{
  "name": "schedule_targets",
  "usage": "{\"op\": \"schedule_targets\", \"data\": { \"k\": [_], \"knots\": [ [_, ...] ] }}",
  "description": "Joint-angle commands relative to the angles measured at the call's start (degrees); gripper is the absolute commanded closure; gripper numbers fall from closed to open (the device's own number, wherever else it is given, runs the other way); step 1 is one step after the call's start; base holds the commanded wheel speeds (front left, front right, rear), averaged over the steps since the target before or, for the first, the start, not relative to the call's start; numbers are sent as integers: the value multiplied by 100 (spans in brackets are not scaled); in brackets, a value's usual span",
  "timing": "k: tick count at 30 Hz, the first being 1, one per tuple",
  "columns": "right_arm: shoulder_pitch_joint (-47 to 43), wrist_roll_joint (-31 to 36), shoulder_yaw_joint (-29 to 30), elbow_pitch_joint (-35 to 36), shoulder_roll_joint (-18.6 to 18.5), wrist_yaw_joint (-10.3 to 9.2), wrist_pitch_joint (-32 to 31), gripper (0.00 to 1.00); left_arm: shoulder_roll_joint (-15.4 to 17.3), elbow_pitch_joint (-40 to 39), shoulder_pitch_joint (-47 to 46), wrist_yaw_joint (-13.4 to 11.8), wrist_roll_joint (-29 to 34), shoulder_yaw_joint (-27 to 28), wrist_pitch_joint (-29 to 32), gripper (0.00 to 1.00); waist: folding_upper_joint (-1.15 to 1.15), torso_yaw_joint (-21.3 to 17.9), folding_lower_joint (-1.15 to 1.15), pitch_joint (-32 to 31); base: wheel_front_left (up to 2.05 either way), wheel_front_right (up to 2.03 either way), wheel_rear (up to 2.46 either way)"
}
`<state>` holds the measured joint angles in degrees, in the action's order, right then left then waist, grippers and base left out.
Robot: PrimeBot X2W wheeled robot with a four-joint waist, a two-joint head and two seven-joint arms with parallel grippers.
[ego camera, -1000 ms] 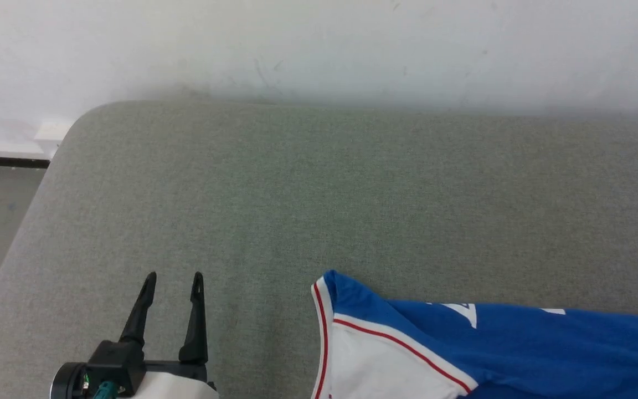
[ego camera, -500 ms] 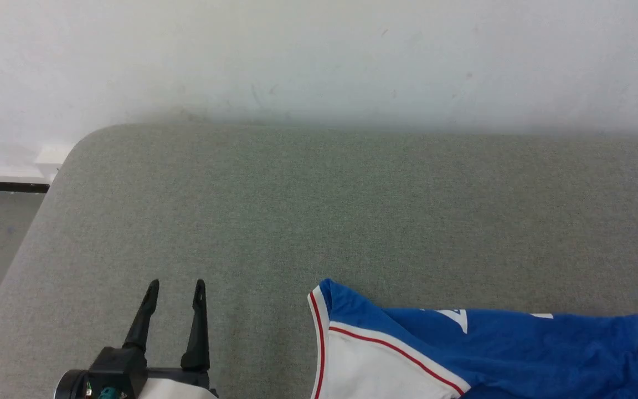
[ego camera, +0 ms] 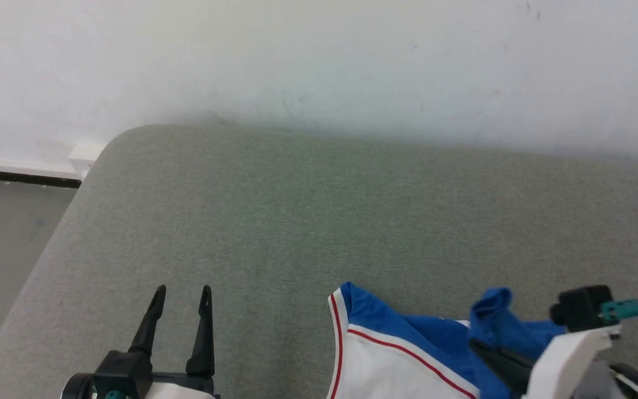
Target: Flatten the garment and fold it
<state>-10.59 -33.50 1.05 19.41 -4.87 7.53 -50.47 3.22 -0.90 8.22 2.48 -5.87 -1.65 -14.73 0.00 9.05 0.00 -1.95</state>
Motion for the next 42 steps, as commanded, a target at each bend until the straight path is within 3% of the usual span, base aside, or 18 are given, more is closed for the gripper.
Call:
{"op": "schedule_targets", "data": {
  "k": [1, 17, 18, 19, 26, 30, 37, 42],
  "knots": [
    [146, -110, -102, -55, 86, -4, 19, 100, -21, 2, 74, 31, 48, 19, -27, 0, 0, 129, 0, -26, 0, 0, 0],
    [1116, -790, -1275, -2743, 198, -4, 1576, 100, -28, 160, -70, 123, 57, 59, -27, 0, 0, 762, 0, 3, 0, 0, 0],
    [1189, -802, -1358, -2895, 198, -4, 1691, 55, -28, 176, -68, 130, 67, 59, -27, 0, 0, 776, 0, 6, 0, 0, 0],
    [1248, -823, -1430, -3053, 198, -4, 1775, 0, -28, 190, -69, 136, 70, 62, -27, 0, 0, 787, 0, 7, 0, 0, 0],
    [1638, -1305, -2189, -3189, 199, -4, 2067, 0, -30, 207, -62, 121, 59, 152, -27, 0, 0, 649, 0, 5, 0, 0, 0],
    [1995, -850, -2080, -3063, 134, -4, 2313, 0, -31, 203, -77, 118, 63, 134, -27, 0, 0, 464, 0, -27, 0, 0, 0],
    [2623, 662, -1769, -2778, -936, -4, 3482, 0, -32, 162, -114, 102, 44, 105, -27, 0, 0, 64, 0, -56, 0, 0, 0],
    [2694, 1756, -1191, -2742, -1648, -4, 4472, 0, -33, 94, -147, 91, 13, 79, -27, 0, 0, -198, 0, -26, 0, 0, 0]
  ]
}}
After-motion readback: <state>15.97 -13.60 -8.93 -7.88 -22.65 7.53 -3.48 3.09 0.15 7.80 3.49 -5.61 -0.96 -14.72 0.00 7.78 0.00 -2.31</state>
